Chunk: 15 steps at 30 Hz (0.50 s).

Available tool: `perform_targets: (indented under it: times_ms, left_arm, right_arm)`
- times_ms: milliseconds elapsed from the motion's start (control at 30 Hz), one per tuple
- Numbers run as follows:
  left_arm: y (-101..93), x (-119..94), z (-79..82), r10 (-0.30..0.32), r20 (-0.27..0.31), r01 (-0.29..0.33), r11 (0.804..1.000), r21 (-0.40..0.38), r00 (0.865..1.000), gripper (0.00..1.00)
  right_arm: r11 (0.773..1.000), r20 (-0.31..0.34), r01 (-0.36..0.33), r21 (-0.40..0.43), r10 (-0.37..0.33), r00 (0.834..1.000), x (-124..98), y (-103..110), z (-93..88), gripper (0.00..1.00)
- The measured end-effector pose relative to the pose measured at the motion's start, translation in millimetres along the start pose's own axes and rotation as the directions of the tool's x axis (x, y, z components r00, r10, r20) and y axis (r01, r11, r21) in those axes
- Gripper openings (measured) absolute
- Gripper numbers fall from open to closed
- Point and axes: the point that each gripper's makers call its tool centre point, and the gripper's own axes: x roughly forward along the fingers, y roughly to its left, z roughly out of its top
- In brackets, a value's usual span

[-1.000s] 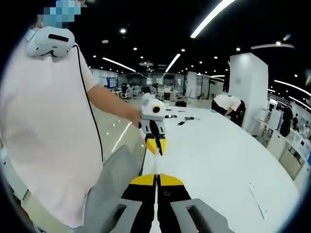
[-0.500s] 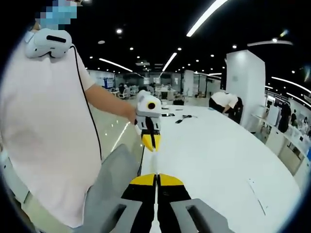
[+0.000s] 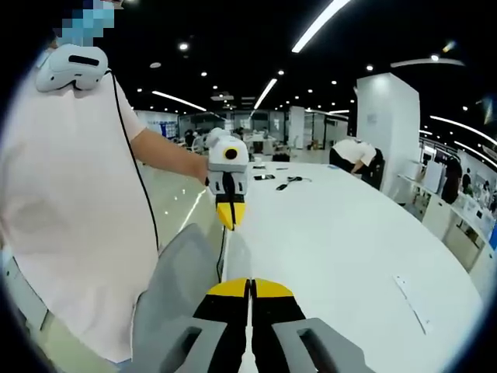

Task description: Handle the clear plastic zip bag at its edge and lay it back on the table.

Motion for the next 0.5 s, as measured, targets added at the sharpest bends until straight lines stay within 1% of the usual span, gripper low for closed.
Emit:
perform_targets:
  times_ms: [67,133,167,200,300,333,433,500]
  left_arm:
    - [-5.4,-0.1,1.2,-0.012,-0.024,0.012,1.0,-0.012,1.0,0.0]
    - [-8.4,-0.3,0.2,-0.014,-0.06,0.014,1.0,-0.007,0.998,0.0]
    - [-8.9,-0.3,-0.5,-0.004,-0.084,0.004,1.0,-0.004,0.996,0.0]
    - [-10.3,0.1,0.0,-0.005,-0.093,0.005,1.0,0.002,0.996,0.0]
    - [-12.3,0.4,4.0,0.004,-0.109,-0.002,1.0,0.017,0.994,0.0]
    - [-11.5,0.2,5.2,0.016,-0.116,-0.012,0.999,0.039,0.993,0.0]
    - [-11.3,-0.2,7.9,0.025,-0.124,-0.019,0.999,0.048,0.992,0.0]
    - [-10.1,-0.8,7.7,0.029,-0.129,-0.022,0.998,0.053,0.991,0.0]
  right_arm:
    - [1.0,-0.001,0.002,0.003,-0.002,1.0,0.7,0.1,-1.6,0.0]
    - [1.0,-0.01,0.005,0.009,-0.005,1.0,1.7,-0.5,-5.1,0.0]
    - [1.0,-0.009,0.005,0.007,-0.005,1.0,2.2,-0.3,-5.5,0.0]
    - [1.0,-0.008,0.007,0.009,-0.007,1.0,2.8,-0.6,-5.7,0.0]
    - [1.0,-0.014,0.022,0.021,-0.022,1.0,4.0,-4.2,-8.8,0.0]
    - [0.999,-0.012,0.02,0.029,-0.019,1.0,4.2,-3.9,-9.3,0.0]
    - [0.999,-0.015,0.03,0.038,-0.029,0.999,4.2,-6.1,-12.0,0.0]
    - [0.998,-0.021,0.026,0.062,-0.025,0.999,5.1,-5.1,-14.3,0.0]
